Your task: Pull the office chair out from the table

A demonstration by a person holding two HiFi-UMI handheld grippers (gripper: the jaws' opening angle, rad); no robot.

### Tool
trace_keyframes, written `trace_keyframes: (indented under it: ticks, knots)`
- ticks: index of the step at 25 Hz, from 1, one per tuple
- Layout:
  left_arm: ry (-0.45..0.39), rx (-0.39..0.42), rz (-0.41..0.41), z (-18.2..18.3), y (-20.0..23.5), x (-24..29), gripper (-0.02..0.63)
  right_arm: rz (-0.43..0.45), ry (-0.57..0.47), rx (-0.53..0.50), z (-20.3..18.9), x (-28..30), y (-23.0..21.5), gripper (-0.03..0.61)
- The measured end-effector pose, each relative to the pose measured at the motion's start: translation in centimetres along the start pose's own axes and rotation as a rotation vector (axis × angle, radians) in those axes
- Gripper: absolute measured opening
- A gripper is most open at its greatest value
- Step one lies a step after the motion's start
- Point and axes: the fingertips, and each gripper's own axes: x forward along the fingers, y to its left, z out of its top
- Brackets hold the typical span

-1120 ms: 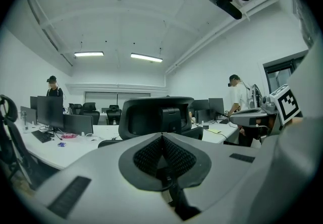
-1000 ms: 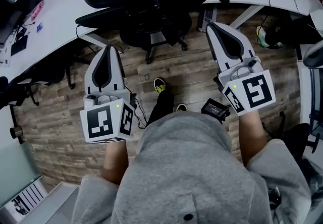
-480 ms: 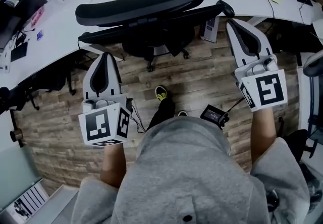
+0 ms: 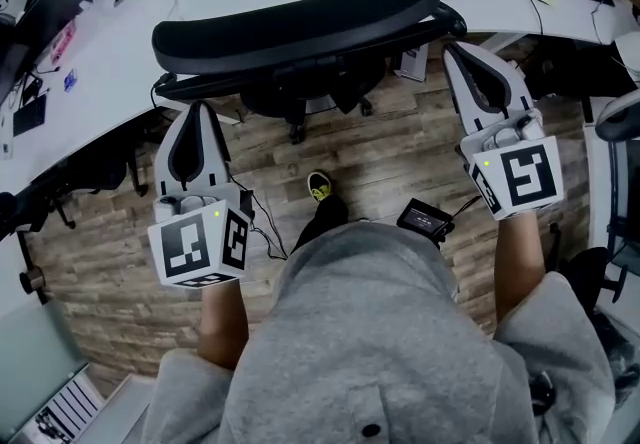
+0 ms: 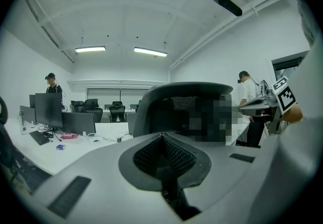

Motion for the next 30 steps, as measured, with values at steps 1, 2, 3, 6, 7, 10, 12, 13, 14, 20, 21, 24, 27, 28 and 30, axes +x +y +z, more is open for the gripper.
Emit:
trace_keyframes:
  ticks: [1,2,3,6,7,10,12,13,14,20,21,24,27,28,30]
  knots:
    - [-0.002,-0.002,-0.003,0.0,0.4,0.3,0.011,-0.001,0.003,-0.001,0.1,0.4,0.1,0.031]
    - [-0.003,-0.003,-0.006,0.1,0.7,0.6,0.011,-0.003,0.006,-0.003,0.2,0.7,0.1,0.031]
    - [-0.002,-0.004,-0.010,0.0,1.1,0.9,0.011,-0.004,0.010,-0.005,0.2,1.1,0.2,0.031]
    - [0.003,-0.006,-0.019,-0.3,2.3,1.9,0.011,-0.006,0.031,-0.015,0.1,2.2,0.5,0.031]
    - [0.004,-0.008,-0.020,-0.3,2.7,2.3,0.011,-0.007,0.039,-0.020,0.0,2.6,0.6,0.031]
    - [0.000,-0.011,-0.022,-0.5,4.1,2.9,0.012,-0.013,0.060,-0.030,-0.2,3.5,0.8,0.031]
    - [-0.003,-0.005,-0.019,-0.6,4.9,3.4,0.012,-0.016,0.068,-0.033,-0.3,4.0,0.8,0.031]
    - [-0.003,-0.002,-0.016,-0.7,5.4,3.7,0.012,-0.017,0.072,-0.037,-0.3,4.2,0.9,0.031]
    - [-0.001,0.001,-0.012,-0.8,5.7,3.8,0.012,-0.015,0.076,-0.040,-0.3,4.4,0.9,0.031]
    - [0.033,0.058,-0.004,-1.2,7.1,4.1,0.012,0.009,0.089,-0.071,-0.2,4.7,0.6,0.032]
    - [0.042,0.070,-0.007,-1.4,7.3,4.1,0.012,0.018,0.092,-0.083,-0.3,4.8,0.5,0.032]
    - [0.077,0.124,-0.025,-2.0,7.2,4.0,0.014,0.058,0.113,-0.121,-1.2,4.9,0.4,0.032]
    - [0.124,0.219,-0.051,-2.5,6.6,4.0,0.034,0.121,0.160,-0.146,-2.2,4.7,0.1,0.061]
    - [0.140,0.248,-0.066,-2.7,6.3,4.0,0.051,0.148,0.184,-0.163,-2.6,4.5,0.0,0.091]
    - [0.178,0.287,-0.095,-3.4,6.0,4.1,0.093,0.194,0.232,-0.219,-3.8,4.3,-0.2,0.126]
